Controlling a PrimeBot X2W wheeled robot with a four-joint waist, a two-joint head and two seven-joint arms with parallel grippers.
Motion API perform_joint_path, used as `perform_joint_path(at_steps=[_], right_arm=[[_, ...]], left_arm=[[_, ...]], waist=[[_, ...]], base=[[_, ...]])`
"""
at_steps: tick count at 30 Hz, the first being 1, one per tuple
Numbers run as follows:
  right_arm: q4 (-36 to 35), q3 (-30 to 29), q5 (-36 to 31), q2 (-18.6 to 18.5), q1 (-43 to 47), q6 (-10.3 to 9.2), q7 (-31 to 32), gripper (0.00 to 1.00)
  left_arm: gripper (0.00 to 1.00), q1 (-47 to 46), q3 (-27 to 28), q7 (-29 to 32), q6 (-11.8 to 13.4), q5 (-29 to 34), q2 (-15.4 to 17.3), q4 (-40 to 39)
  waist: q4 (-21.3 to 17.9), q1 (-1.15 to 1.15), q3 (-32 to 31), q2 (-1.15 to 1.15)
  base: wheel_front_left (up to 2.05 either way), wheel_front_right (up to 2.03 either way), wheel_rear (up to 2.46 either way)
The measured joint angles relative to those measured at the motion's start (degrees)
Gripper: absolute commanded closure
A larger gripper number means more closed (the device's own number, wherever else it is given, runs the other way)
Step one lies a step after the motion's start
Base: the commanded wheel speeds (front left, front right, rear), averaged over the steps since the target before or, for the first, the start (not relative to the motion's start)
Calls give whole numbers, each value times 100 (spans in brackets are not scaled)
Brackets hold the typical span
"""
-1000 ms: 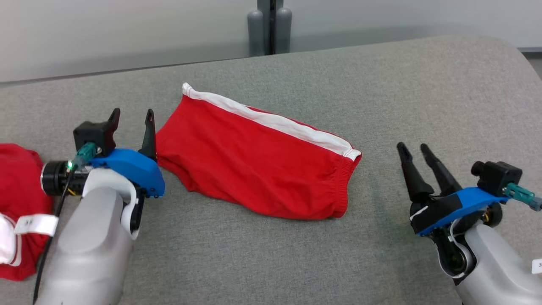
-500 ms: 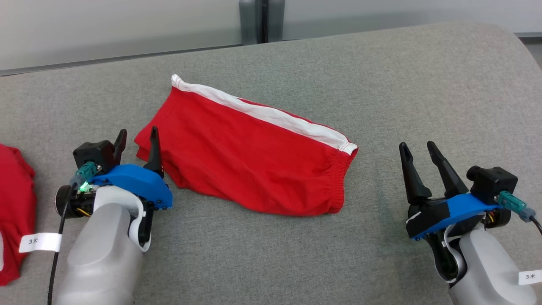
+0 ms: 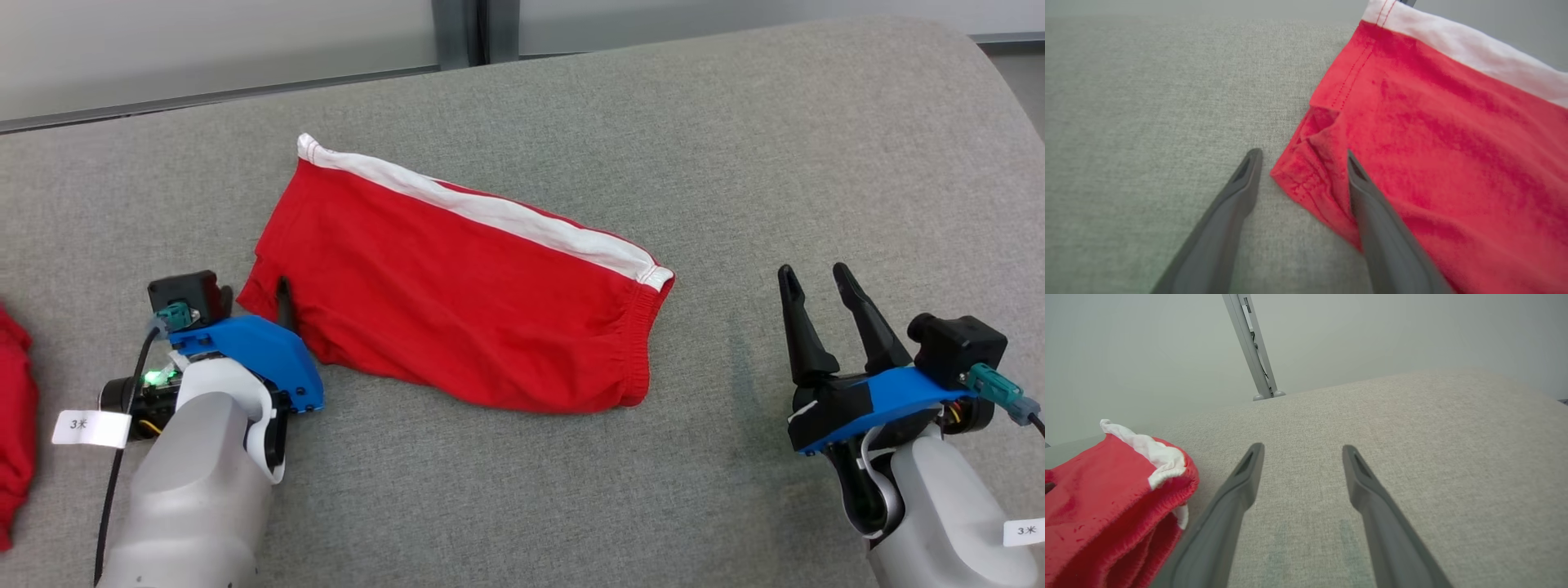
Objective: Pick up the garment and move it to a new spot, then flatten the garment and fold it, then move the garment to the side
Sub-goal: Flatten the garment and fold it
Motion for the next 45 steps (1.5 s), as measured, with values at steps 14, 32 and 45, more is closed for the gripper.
perform_joint_path(at_steps=[14, 32, 45], right_arm=[[213, -337, -482, 136, 445, 0, 0, 0], [449, -286, -720, 486, 1136, 0, 0, 0], [1344, 116, -611, 649, 248, 0, -1, 0]], left_arm=[[100, 795, -71, -505, -111, -81, -311, -7], [0, 3155, 374, -532, 556, 204, -486, -2459], [0, 3524, -489, -535, 492, 90, -494, -2884]], waist=[[572, 0, -851, 0], [937, -1, -1650, 0], [1648, 0, -1448, 0]], base=[[0, 0, 0], [0, 0, 0], [0, 0, 0]])
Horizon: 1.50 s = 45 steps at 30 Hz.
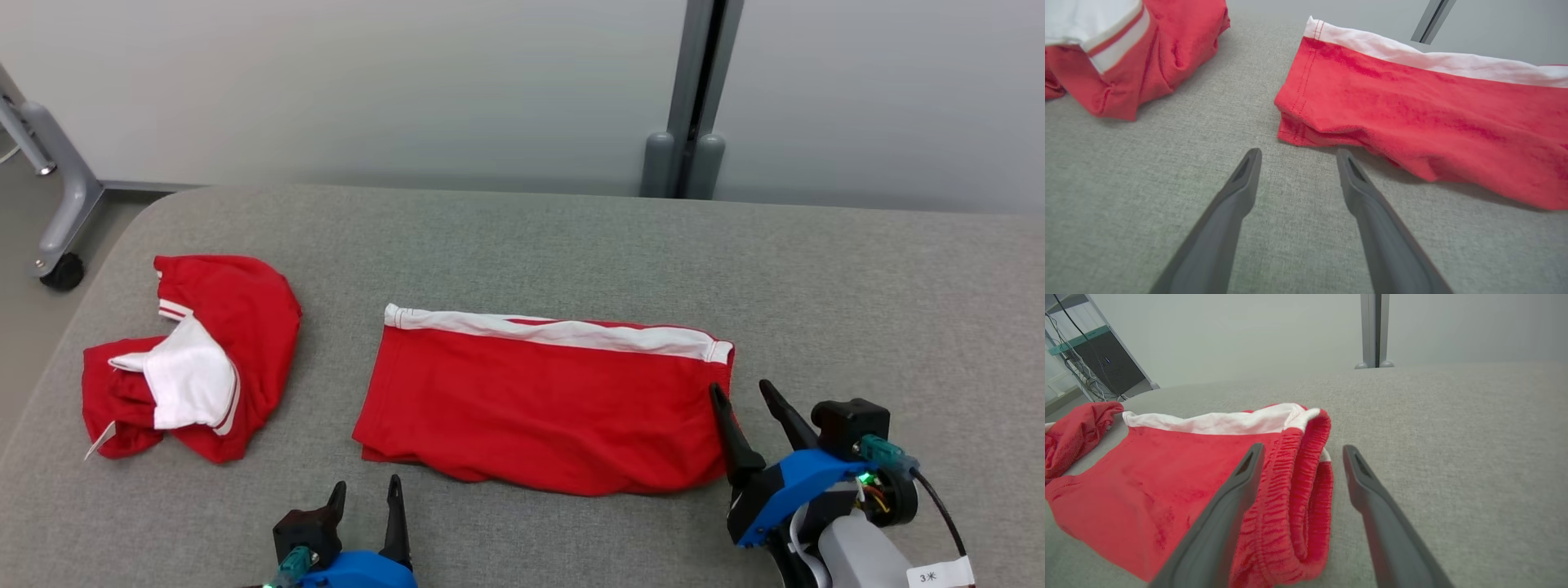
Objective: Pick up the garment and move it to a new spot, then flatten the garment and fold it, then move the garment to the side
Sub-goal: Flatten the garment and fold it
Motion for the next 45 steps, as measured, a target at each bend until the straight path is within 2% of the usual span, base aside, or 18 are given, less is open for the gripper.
perform_joint_path(at_steps=[5, 10, 11, 12, 13, 14, 15, 16, 21, 26, 37, 41, 45], right_arm=[[668, -125, -151, 7, -86, 0, 0, 0], [1025, -204, -277, 8, -97, 0, -16, 0], [1068, -169, -235, 8, -99, 0, -19, 11], [1112, -140, -129, 8, -101, 2, -25, 38], [1166, -98, -70, 9, -102, 5, -38, 59], [1203, -33, 14, 9, -99, 7, -44, 68], [1234, 23, 105, 7, -103, 5, -45, 87], [1259, 90, 188, 5, -102, 7, -62, 100], [1302, 281, 419, 8, -95, 8, -68, 100], [1192, -86, 430, 40, -52, 15, -30, 100], [579, -800, 477, -691, 291, 0, -9, 100], [146, -635, 488, -594, 279, 0, -9, 100], [-144, -33, 913, -302, 166, 0, 65, 100]], left_arm=[[0, -47, -175, 0, 89, -62, 0, -38], [0, -96, -223, 0, 148, -101, -1, -94], [0, -102, -235, 0, 153, -104, 0, -92], [0, -119, -254, 0, 154, -108, -1, -91], [0, -137, -271, 0, 154, -109, -2, -90], [0, -152, -277, 0, 159, -115, -2, -91], [0, -160, -286, 0, 162, -115, -3, -91], [0, -163, -287, 0, 163, -115, -2, -88], [0, -186, -252, 0, 174, -113, -5, -101], [0, -176, -149, 0, 178, -93, -1, -143], [0, 165, -164, 0, 110, -74, -3, -367], [0, 217, -240, 0, 97, -102, -3, -374], [0, 229, -366, 0, 66, -156, -10, -316]], waist=[[214, 0, 225, 0], [245, 0, 414, 0], [227, 0, 425, 0], [208, 0, 429, 0], [188, 0, 430, 0], [169, 0, 428, 0], [149, 0, 423, 0], [129, 0, 418, 0], [46, 0, 391, 0], [-8, 0, 333, 0], [-287, 0, -48, 0], [-347, 0, -151, 0], [-247, 0, -214, 0]], base=[[0, 0, 0], [0, 0, 0], [0, 0, 0], [0, 0, 0], [0, 0, 0], [0, 0, 0], [0, 0, 0], [0, 0, 0], [0, 0, 0], [0, 0, 0], [0, 0, 0], [0, 0, 0], [0, 0, 0]])
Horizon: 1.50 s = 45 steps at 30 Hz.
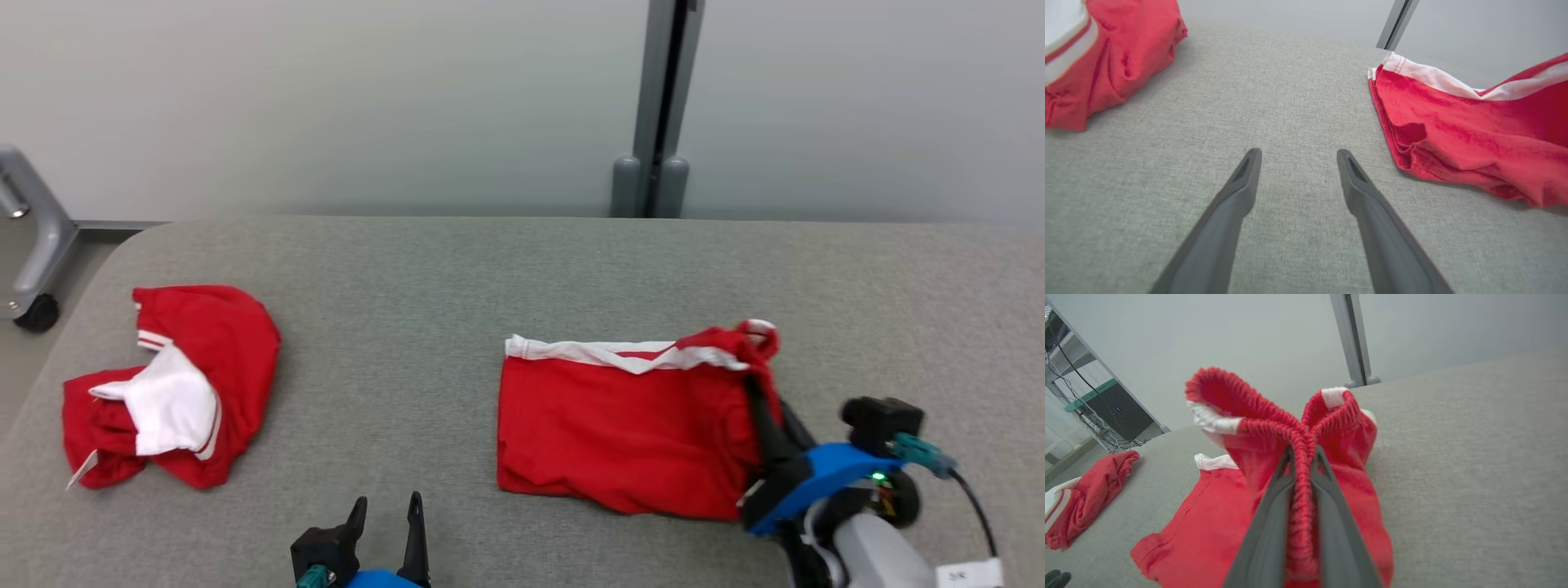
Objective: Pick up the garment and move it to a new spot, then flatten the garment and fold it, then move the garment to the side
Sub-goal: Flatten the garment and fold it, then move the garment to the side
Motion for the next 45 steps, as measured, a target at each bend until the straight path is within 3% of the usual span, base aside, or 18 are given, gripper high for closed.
perform_joint_path(at_steps=[7, 13, 14, 15, 16, 20, 26, 36, 45], right_arm=[[-245, 815, 820, 231, -172, 0, 281, 100], [199, 962, 844, 286, -417, 0, 222, 100], [304, 950, 792, 290, -463, 0, 187, 86], [400, 951, 747, 291, -506, 0, 162, 26], [474, 966, 734, 292, -537, 0, 130, 0], [599, 1058, 772, 308, -586, 0, 32, 0], [470, 940, 712, 314, -572, 0, -47, 0], [-463, -631, -1000, 220, 107, 0, -57, 0], [-726, -916, -1716, 298, 831, 0, -58, 0]], left_arm=[[0, 15, -218, 0, -22, -92, 4, 152], [0, 48, -292, 0, -48, -52, 4, 244], [0, 69, -281, -1, -49, -52, 5, 250], [0, 96, -271, 0, -49, -49, 7, 257], [0, 121, -257, 0, -48, -48, 8, 265], [0, 174, -116, 0, -24, -42, 9, 253], [0, 199, 157, 0, -29, 66, 8, 68], [0, -112, 474, 0, -124, 616, 9, -563], [0, 407, 783, 0, -159, 1185, 16, -904]], waist=[[501, -1, -99, 0], [1009, -1, -65, 0], [1077, -1, -40, 0], [1134, -1, -13, 0], [1178, -1, 19, 0], [1183, 0, 100, 0], [781, 0, 71, 0], [-40, 0, -35, 0], [-511, 0, -254, 0]], base=[[0, 0, 0], [0, 0, 0], [0, 0, 0], [0, 0, 0], [0, 0, 0], [0, 0, 0], [0, 0, 0], [0, 0, 0], [0, 0, 0]])
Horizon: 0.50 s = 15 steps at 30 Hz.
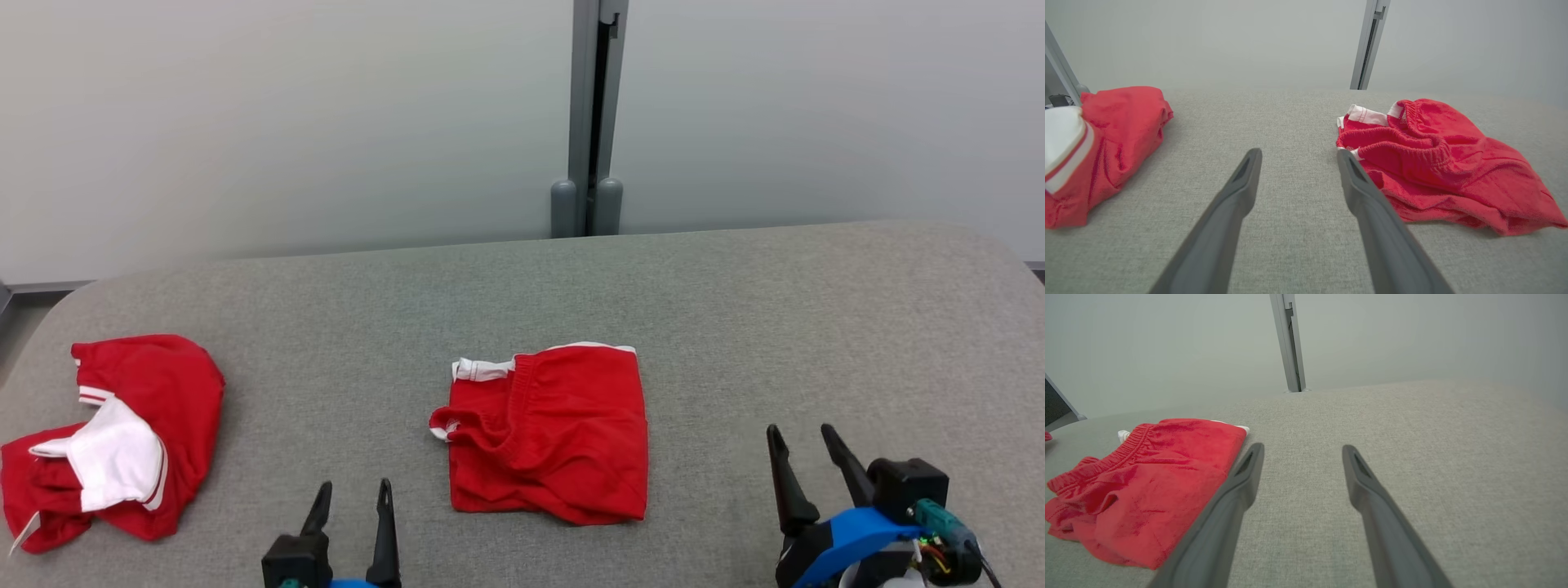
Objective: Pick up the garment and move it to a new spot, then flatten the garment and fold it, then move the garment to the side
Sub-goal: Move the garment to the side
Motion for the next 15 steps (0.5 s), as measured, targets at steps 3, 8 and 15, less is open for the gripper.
perform_joint_path(at_steps=[3, 8, 15], right_arm=[[23, 86, 75, 3, 142, 0, 0, 0], [12, 167, 158, 8, 180, 0, 0, 0], [19, 227, 254, 10, 172, 0, 0, 0]], left_arm=[[0, 211, -15, 0, -13, -30, -8, -60], [0, 286, -171, 0, -14, -123, -10, -119], [0, 201, -199, 0, -23, -119, -9, -88]], waist=[[-65, 0, -56, 0], [-53, 0, -82, 0], [5, 0, -62, 0]], base=[[0, 0, 0], [0, 0, 0], [0, 0, 0]])
